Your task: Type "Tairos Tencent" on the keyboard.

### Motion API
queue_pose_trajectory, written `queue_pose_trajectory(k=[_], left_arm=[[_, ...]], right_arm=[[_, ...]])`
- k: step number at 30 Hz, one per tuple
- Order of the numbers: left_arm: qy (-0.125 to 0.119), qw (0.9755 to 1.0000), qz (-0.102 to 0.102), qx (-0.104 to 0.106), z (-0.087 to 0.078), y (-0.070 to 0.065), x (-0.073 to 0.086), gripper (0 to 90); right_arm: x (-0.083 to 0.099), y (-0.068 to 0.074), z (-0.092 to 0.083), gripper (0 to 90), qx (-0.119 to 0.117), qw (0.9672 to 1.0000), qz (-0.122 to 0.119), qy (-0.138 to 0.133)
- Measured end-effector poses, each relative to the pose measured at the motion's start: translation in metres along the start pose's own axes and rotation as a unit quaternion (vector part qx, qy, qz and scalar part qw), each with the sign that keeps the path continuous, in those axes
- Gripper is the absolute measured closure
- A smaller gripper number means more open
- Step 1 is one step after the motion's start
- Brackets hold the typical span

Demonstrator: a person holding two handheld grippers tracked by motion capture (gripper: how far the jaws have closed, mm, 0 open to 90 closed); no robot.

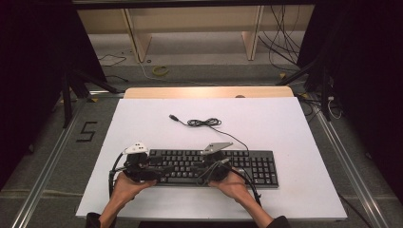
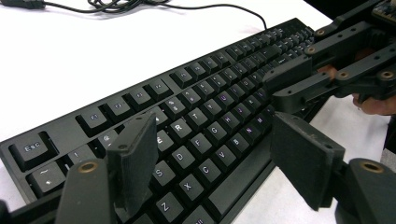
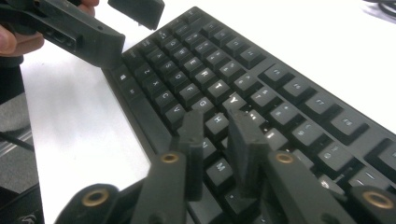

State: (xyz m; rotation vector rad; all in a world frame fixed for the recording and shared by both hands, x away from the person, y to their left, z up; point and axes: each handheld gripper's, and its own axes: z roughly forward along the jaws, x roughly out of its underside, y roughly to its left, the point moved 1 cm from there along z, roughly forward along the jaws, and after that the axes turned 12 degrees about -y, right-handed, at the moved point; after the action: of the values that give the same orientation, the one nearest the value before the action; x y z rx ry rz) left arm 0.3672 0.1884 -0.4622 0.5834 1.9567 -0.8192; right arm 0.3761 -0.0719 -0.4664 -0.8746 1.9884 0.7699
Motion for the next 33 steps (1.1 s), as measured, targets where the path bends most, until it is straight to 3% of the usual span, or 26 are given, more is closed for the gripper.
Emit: queue_pose_trajectory(k=[14, 28, 33], left_arm=[[0.002, 1.0000, 0.003, 0.002, 0.003, 0.000, -0.002, 31.6], [0.013, 0.9999, -0.001, 0.002, 0.012, 0.002, -0.005, 33.7], [0.021, 0.9998, -0.003, 0.003, 0.017, 0.002, -0.008, 38.2]], right_arm=[[0.004, -0.007, -0.027, 52.6, 0.003, 0.9993, 0.018, -0.034], [0.013, -0.010, -0.049, 43.1, 0.009, 0.9979, 0.024, -0.059], [0.017, -0.010, -0.055, 40.9, 0.010, 0.9978, 0.025, -0.061]])
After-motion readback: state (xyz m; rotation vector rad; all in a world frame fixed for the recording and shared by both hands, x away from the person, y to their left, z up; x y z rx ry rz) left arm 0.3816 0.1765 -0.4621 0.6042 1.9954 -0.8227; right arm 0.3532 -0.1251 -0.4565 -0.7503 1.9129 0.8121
